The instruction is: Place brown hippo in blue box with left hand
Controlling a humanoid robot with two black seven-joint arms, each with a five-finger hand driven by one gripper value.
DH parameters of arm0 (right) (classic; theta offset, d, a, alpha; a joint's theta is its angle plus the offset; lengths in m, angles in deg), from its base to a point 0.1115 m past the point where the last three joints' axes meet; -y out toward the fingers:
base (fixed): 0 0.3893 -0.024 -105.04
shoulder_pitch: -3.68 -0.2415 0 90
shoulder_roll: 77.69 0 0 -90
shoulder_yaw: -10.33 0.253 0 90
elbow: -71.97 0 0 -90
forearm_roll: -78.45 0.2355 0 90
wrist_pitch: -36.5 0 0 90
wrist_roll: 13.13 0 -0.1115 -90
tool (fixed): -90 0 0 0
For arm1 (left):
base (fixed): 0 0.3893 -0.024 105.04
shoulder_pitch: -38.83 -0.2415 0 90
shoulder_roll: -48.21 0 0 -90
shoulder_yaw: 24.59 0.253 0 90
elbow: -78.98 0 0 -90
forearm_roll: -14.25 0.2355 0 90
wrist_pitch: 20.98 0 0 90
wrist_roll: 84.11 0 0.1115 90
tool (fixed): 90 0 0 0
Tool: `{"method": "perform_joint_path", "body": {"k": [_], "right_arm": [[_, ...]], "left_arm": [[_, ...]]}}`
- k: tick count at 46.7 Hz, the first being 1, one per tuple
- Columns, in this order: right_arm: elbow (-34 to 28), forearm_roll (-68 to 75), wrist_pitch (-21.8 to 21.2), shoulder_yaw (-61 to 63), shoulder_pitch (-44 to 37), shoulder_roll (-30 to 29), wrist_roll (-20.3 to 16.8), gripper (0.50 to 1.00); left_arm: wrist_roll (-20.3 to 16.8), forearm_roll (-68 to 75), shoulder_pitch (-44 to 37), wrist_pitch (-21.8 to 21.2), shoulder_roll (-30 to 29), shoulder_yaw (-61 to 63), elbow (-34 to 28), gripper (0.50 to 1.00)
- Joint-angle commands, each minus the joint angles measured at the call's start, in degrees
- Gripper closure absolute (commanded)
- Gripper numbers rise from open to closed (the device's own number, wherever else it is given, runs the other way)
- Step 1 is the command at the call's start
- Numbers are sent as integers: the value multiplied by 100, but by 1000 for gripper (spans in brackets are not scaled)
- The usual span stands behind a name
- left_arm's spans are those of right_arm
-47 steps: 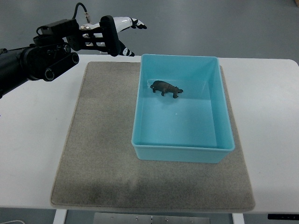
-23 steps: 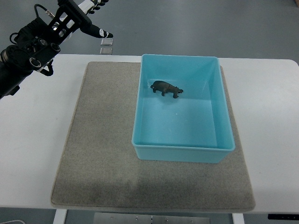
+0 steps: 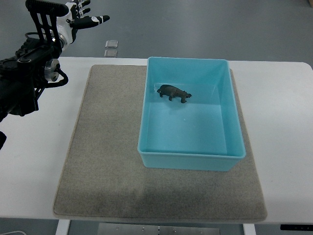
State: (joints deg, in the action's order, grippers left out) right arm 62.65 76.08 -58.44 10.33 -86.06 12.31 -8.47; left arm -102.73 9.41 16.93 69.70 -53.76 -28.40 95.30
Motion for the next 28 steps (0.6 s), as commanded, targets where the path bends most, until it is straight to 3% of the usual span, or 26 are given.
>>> {"method": "perform_joint_path", "body": {"k": [1, 11, 18, 28], "right_arm": [[0, 0, 1, 0, 0, 0, 0, 564], [0, 0, 1, 0, 0, 0, 0, 564], [0, 0, 1, 0, 0, 0, 0, 564], [0, 0, 1, 0, 0, 0, 0, 564]], "left_arm": [[-1, -17, -69, 370, 1, -339, 3, 508], [17, -655, -218, 1161, 80, -1420, -208, 508], [17, -1528, -429, 1302, 107, -1509, -208, 508], [17, -2029, -649, 2199, 124, -1518, -402, 508]]}}
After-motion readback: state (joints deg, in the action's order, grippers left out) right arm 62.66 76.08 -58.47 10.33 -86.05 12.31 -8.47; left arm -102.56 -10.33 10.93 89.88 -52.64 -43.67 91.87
